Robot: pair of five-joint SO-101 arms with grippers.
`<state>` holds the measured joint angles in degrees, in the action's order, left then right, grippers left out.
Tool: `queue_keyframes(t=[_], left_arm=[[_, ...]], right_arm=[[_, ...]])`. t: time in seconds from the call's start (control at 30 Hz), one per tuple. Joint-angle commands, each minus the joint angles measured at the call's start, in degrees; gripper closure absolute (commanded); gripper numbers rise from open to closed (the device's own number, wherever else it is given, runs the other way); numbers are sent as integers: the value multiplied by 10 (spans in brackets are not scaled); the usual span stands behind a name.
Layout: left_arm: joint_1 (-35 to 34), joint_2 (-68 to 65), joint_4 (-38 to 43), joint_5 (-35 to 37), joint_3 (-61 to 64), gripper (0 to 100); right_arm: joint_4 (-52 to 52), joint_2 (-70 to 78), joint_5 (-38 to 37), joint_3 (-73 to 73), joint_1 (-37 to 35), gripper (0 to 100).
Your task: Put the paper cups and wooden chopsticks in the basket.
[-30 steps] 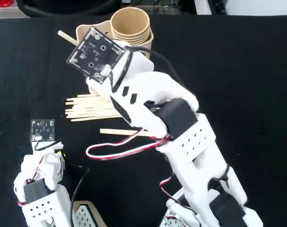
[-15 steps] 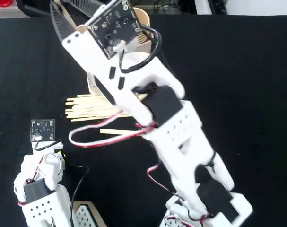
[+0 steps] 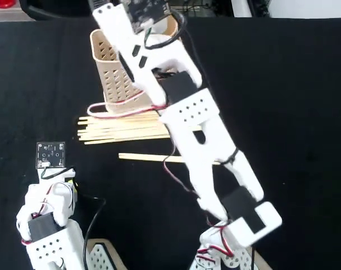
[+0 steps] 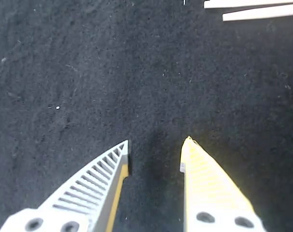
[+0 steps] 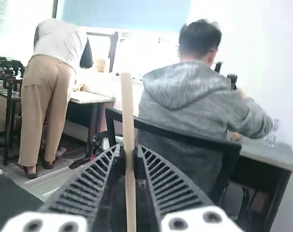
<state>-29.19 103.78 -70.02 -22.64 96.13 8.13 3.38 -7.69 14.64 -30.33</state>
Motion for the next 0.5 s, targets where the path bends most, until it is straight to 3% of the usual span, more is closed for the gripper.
queue_keyframes(t=[0.0,0.27,0.47], left_arm=[[-3,2,11,-4,-9,816],[-3,2,11,-4,-9,816],[-3,2,11,-4,-9,816]], right_arm=[[-13,15,28,0,16,987],[47,85,39,10,14,972],[200,85,38,102,14,706]])
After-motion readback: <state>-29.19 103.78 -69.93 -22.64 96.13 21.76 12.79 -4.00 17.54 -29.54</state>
